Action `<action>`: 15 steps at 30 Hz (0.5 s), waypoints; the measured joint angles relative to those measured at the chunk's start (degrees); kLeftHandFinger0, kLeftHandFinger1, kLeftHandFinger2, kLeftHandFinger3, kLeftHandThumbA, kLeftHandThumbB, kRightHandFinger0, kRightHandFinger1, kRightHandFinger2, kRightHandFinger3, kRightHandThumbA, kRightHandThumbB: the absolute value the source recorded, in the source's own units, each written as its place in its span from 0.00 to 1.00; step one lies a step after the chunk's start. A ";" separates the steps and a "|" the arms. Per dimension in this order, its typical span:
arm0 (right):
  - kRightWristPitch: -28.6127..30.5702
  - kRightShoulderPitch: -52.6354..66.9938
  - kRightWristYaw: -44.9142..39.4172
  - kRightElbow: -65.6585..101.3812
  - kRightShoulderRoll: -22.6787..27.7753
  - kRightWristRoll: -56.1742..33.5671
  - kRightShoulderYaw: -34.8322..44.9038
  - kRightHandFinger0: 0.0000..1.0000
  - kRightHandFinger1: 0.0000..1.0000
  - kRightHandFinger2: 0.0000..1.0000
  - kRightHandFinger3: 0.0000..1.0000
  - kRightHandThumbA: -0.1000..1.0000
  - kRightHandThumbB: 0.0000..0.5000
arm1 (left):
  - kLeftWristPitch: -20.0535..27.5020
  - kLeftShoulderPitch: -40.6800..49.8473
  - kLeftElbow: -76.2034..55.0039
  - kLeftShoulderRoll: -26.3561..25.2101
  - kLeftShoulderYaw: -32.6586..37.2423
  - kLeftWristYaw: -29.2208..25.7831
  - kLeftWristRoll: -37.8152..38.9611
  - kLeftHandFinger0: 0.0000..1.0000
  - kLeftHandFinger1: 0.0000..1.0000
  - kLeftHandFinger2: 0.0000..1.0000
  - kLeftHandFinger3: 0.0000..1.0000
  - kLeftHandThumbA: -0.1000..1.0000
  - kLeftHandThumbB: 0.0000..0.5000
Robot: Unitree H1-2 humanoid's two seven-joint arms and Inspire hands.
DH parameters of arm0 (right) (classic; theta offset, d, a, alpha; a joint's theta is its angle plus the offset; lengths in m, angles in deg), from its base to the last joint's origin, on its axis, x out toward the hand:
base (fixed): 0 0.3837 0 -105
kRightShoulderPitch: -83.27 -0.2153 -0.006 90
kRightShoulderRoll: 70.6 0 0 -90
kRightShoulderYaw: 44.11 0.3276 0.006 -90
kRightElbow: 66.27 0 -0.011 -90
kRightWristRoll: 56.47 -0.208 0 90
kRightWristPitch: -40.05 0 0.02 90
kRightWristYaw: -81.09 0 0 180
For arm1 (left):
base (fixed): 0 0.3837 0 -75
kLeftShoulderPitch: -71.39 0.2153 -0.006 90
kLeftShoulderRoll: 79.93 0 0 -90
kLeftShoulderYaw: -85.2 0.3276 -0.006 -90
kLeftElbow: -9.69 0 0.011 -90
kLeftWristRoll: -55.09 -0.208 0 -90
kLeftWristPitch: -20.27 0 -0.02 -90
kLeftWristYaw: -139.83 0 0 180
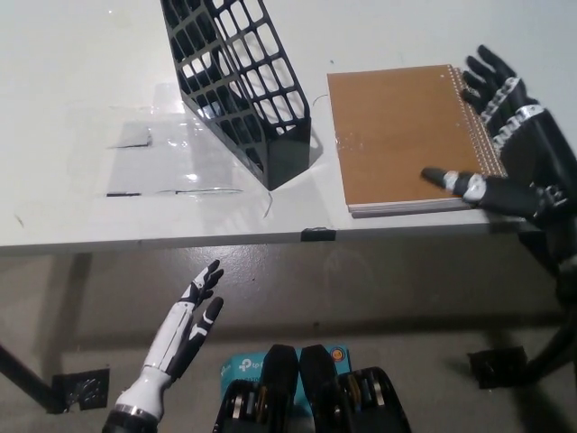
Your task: Use the right hand to pick up a book from the book holder on the left side and put it on another book on the right side
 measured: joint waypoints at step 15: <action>6.23 9.69 -0.21 -1.76 -4.39 6.92 -10.03 1.00 1.00 1.00 1.00 0.96 0.42 | 0.35 -2.61 -0.28 -1.39 -1.57 0.02 1.37 1.00 1.00 1.00 1.00 1.00 0.27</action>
